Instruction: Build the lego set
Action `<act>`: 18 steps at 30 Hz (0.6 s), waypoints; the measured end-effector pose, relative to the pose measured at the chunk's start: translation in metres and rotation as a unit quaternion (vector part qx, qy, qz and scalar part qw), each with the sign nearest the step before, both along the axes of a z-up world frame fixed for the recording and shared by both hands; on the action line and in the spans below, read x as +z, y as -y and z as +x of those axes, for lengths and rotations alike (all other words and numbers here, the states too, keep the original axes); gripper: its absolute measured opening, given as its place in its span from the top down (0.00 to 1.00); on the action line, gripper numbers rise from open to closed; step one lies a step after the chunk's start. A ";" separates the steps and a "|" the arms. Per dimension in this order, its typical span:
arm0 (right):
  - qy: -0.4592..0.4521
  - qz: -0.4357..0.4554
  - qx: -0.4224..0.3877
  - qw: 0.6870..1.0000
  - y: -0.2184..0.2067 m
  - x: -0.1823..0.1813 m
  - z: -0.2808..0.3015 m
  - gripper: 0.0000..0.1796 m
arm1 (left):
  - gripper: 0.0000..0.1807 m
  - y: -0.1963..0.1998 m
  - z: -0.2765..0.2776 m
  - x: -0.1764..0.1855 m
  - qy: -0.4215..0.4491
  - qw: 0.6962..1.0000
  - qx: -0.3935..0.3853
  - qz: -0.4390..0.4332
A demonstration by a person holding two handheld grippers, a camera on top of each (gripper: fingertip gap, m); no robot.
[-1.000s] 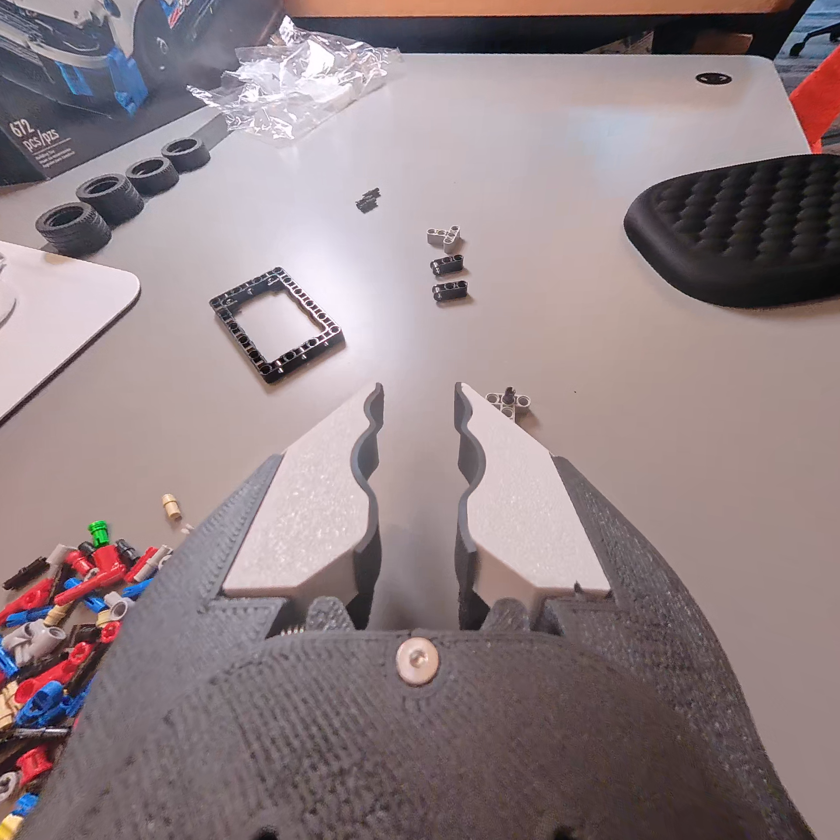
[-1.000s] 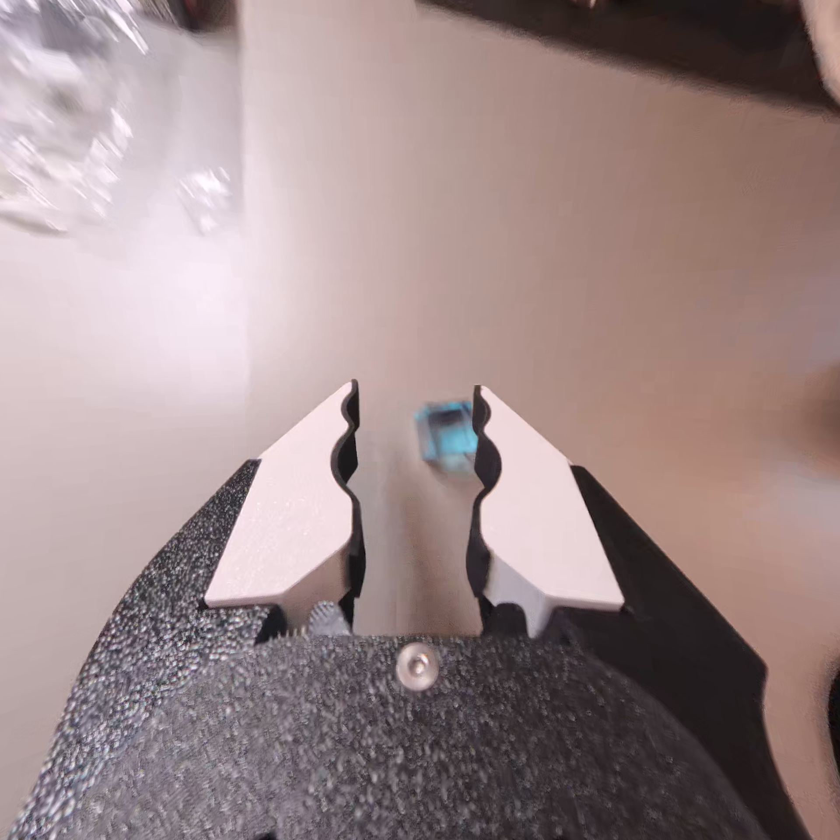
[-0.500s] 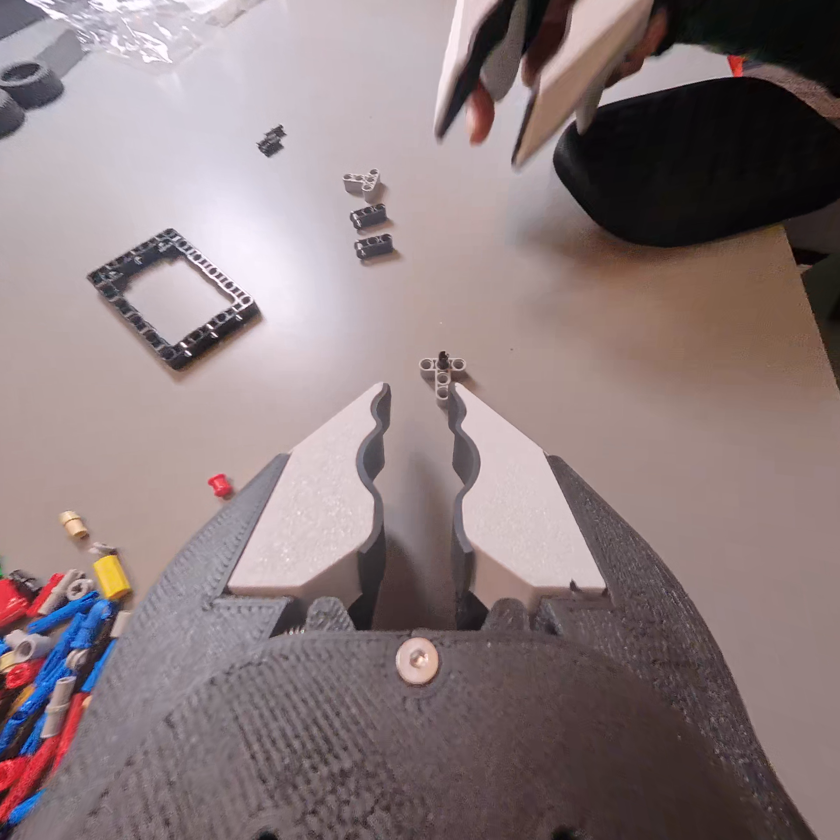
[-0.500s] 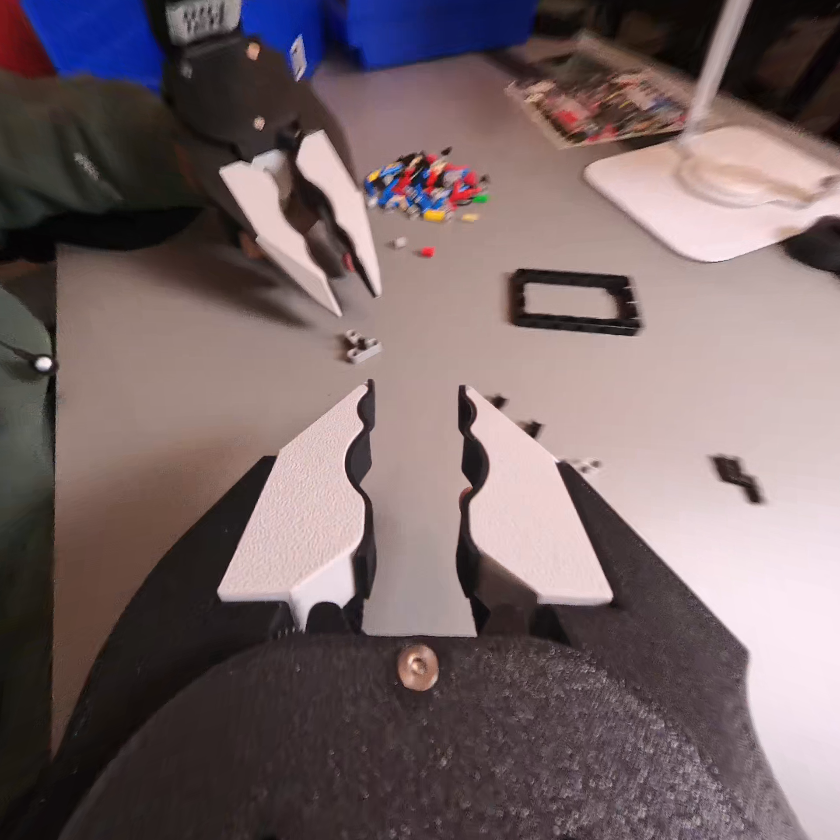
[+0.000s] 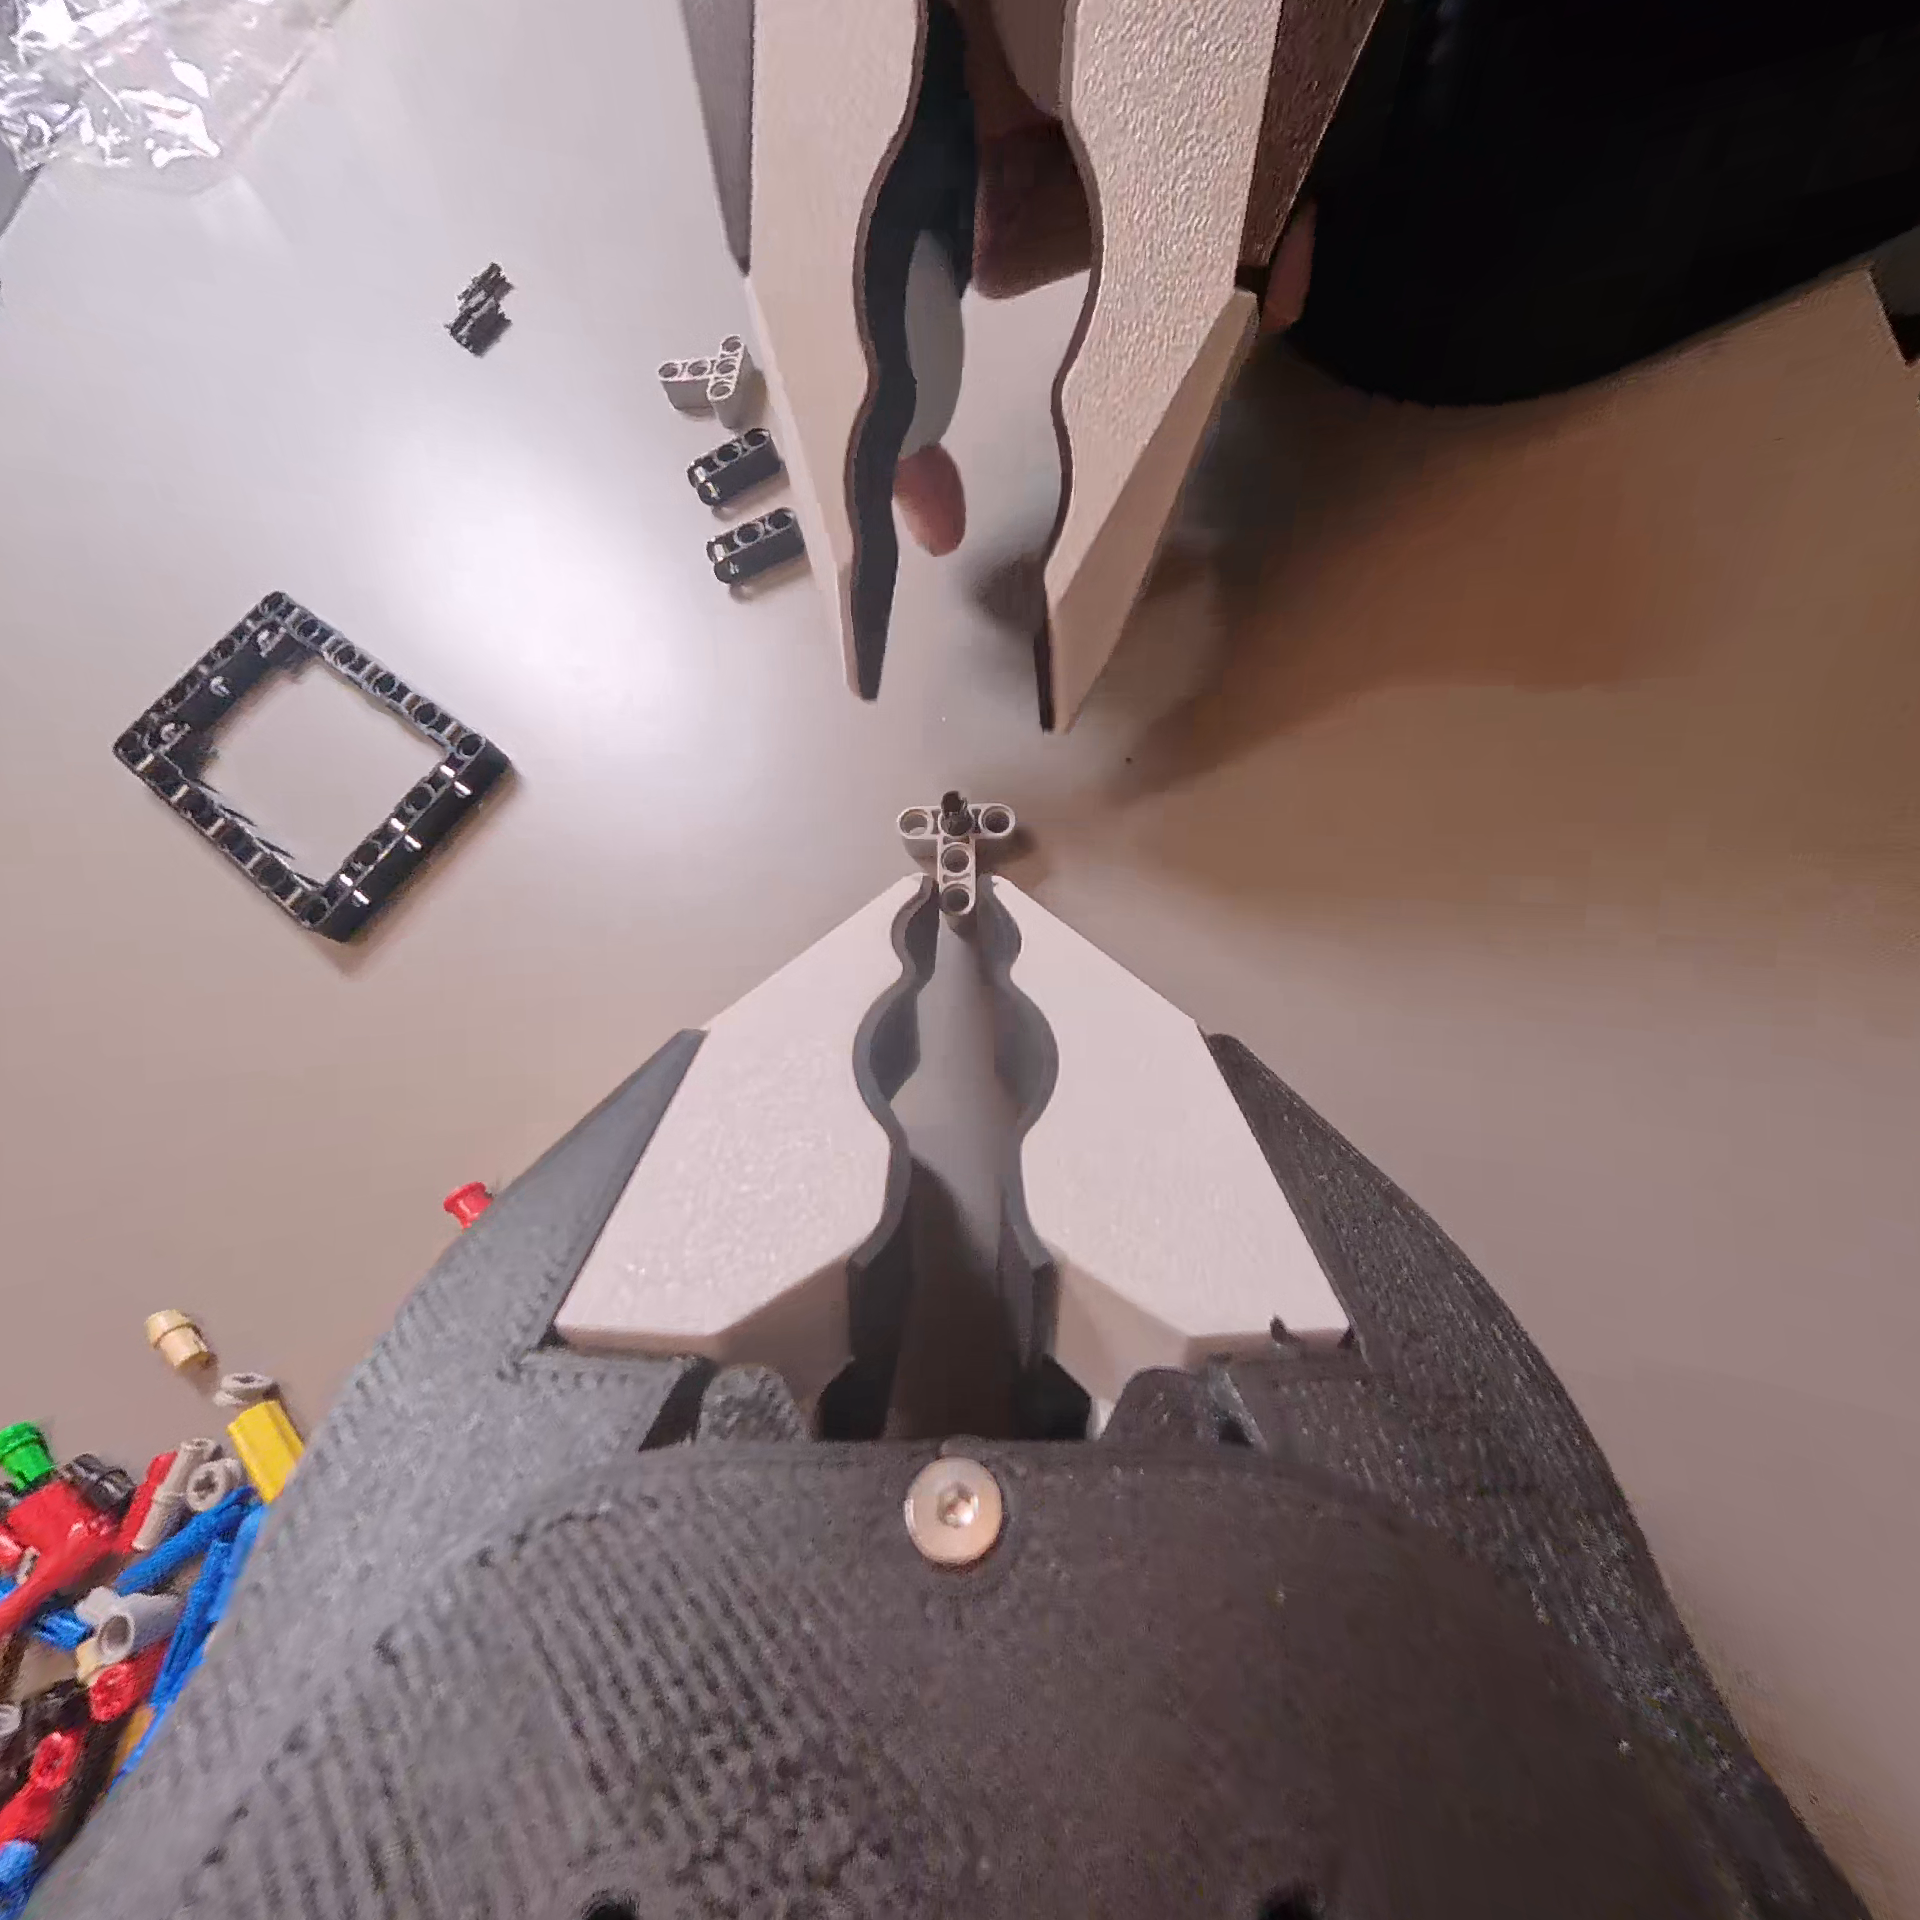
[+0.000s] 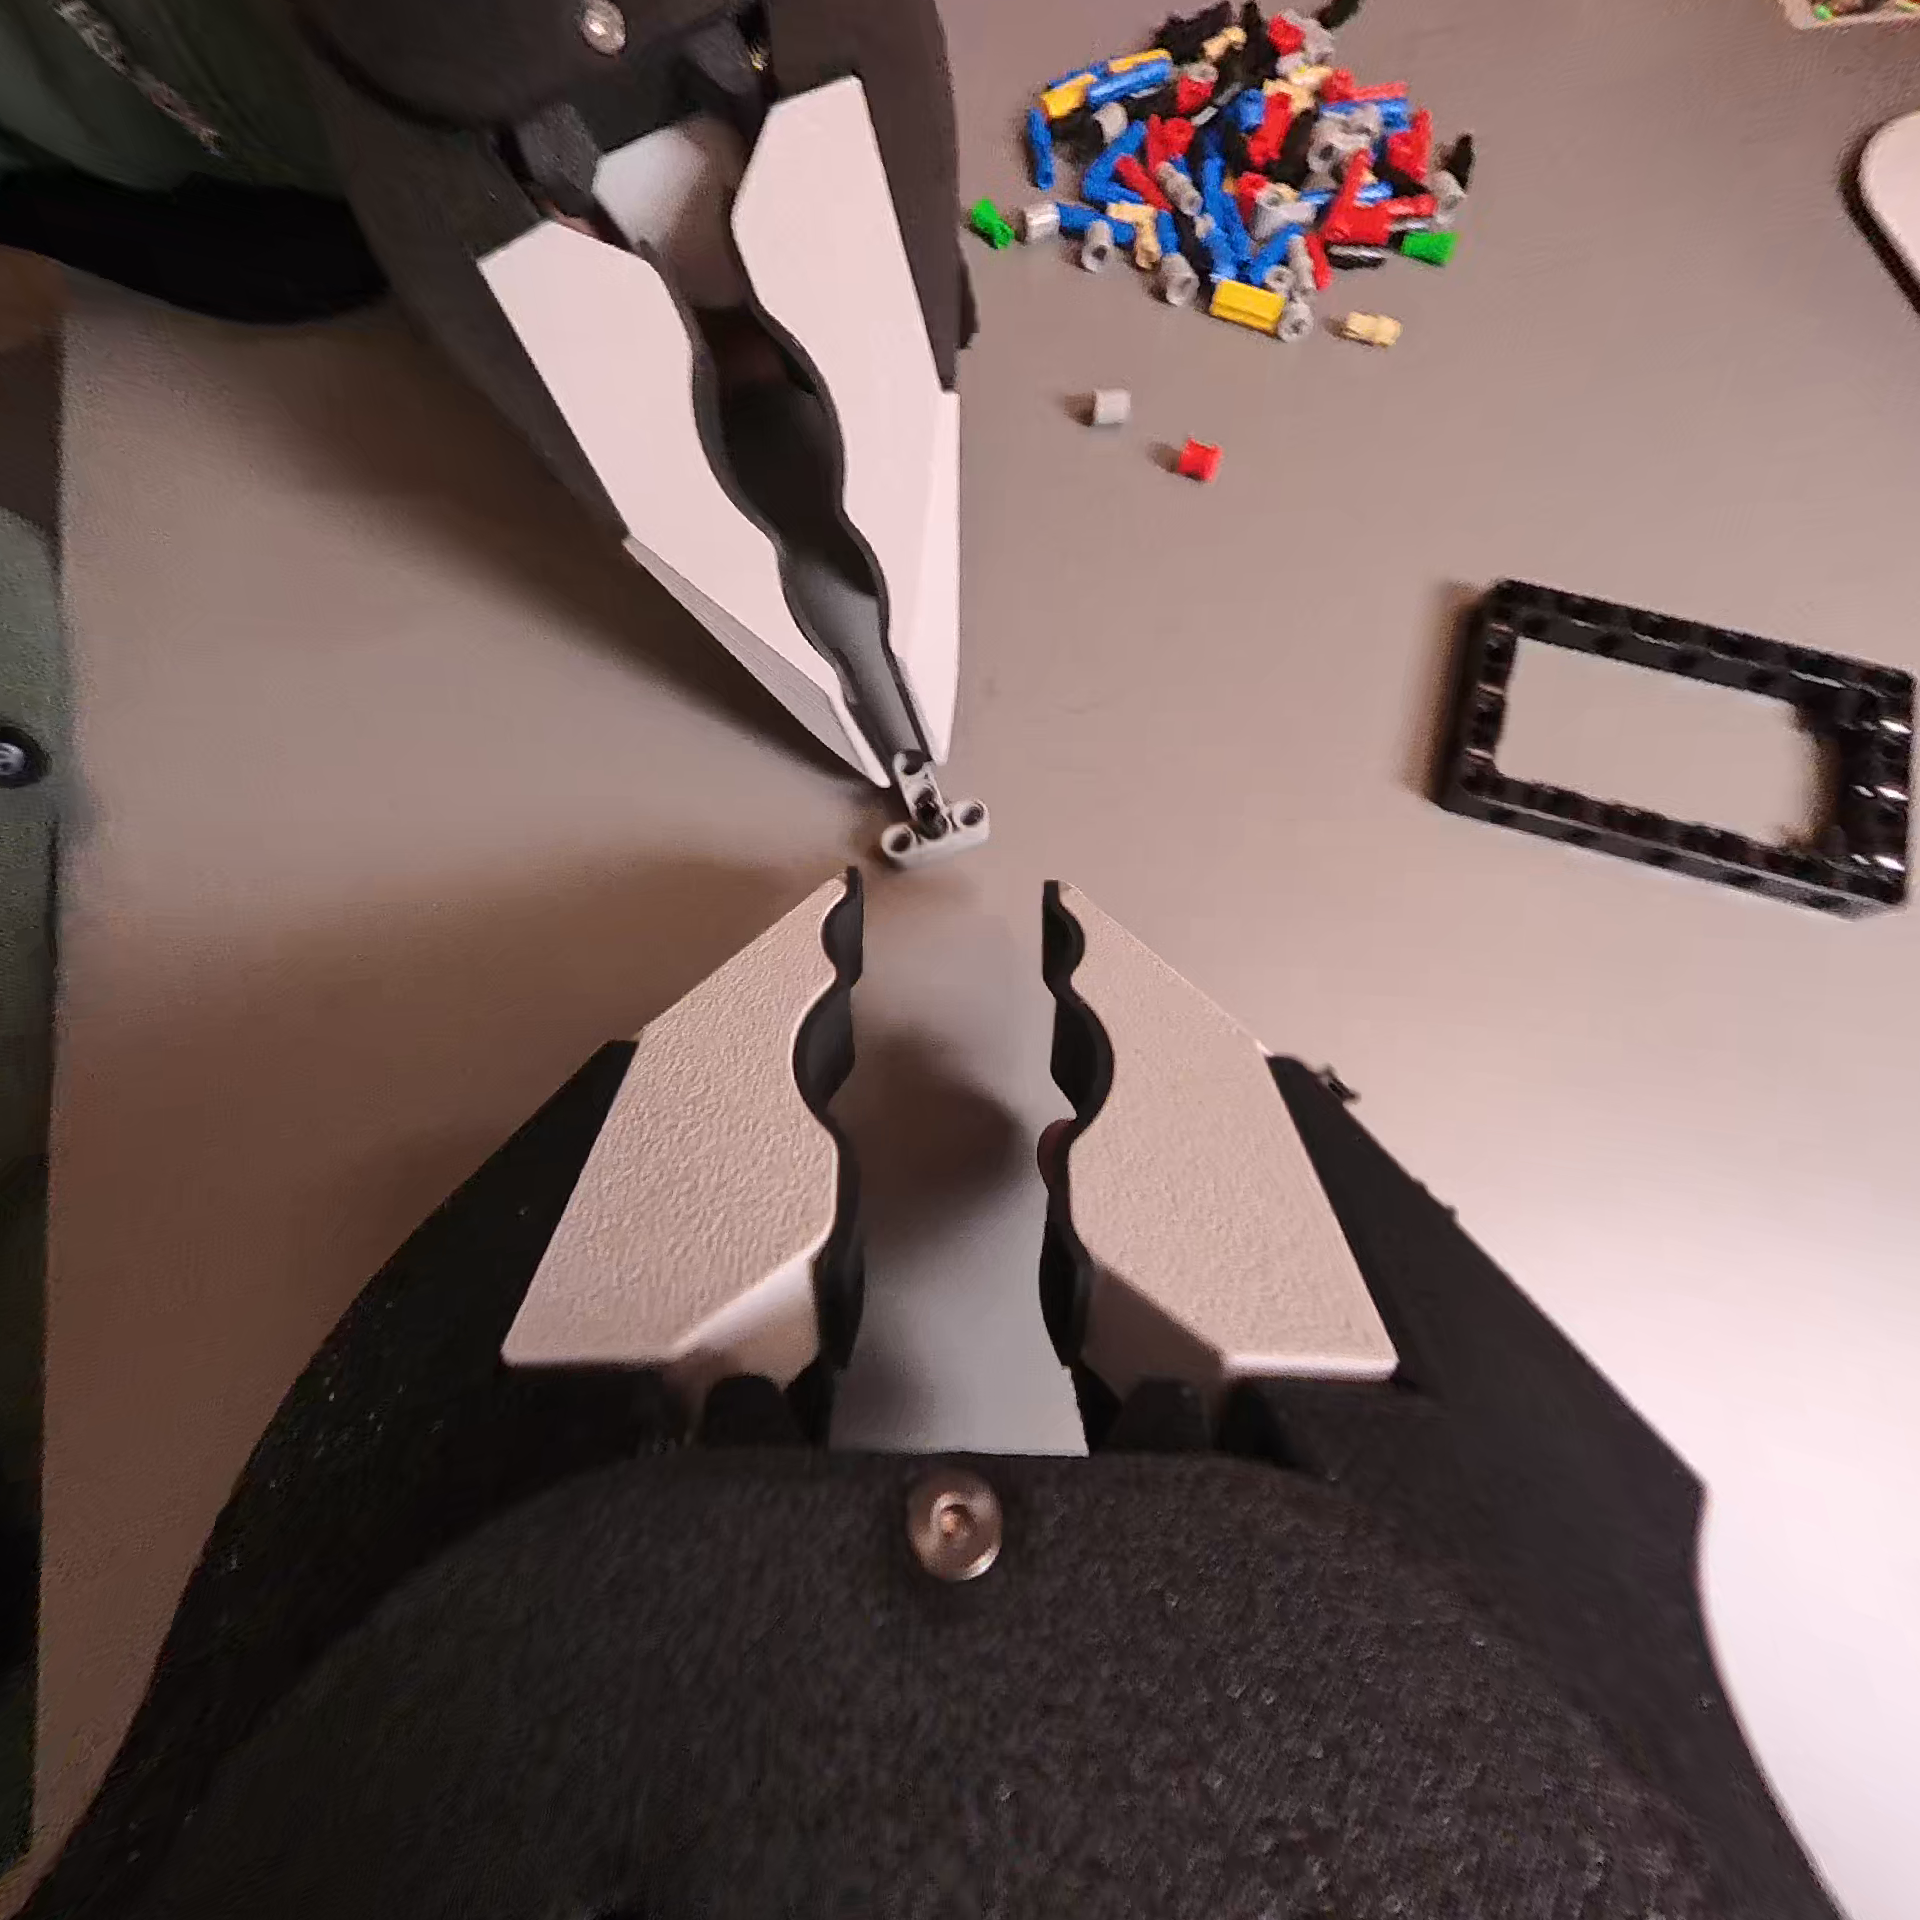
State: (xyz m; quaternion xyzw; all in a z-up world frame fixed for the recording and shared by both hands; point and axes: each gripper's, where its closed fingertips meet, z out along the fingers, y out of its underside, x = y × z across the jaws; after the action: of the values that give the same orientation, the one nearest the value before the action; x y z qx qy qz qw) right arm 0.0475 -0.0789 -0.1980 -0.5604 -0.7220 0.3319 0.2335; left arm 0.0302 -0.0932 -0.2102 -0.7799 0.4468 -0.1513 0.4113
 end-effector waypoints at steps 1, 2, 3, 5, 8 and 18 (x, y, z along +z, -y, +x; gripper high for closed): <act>0.001 0.001 0.008 1.000 0.004 -0.001 -0.003 0.81 | 0.97 0.002 0.000 0.001 0.001 1.000 -0.010 0.005; 0.005 0.005 0.018 1.000 0.009 -0.003 -0.005 0.79 | 0.97 0.003 0.001 0.003 0.007 1.000 -0.019 0.010; 0.011 0.009 0.029 0.999 0.014 -0.006 -0.007 0.78 | 0.97 0.004 0.002 0.006 0.016 0.999 -0.026 0.015; 0.012 0.025 0.039 0.999 0.019 -0.010 -0.012 0.78 | 0.97 0.006 0.002 0.011 0.031 0.999 -0.038 0.021; 0.008 0.054 0.028 0.998 0.017 -0.011 -0.018 0.88 | 0.97 0.006 0.000 0.013 0.035 0.998 -0.043 0.027; 0.017 0.072 -0.101 0.992 -0.075 0.019 0.006 0.79 | 0.95 -0.016 -0.024 0.007 0.005 0.998 0.042 0.037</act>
State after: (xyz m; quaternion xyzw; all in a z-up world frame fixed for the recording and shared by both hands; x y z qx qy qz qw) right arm 0.0532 -0.0038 -0.1788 -0.6176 -0.6879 0.2440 0.2930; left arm 0.0059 -0.0771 -0.2028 -0.7815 0.4166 -0.1214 0.4484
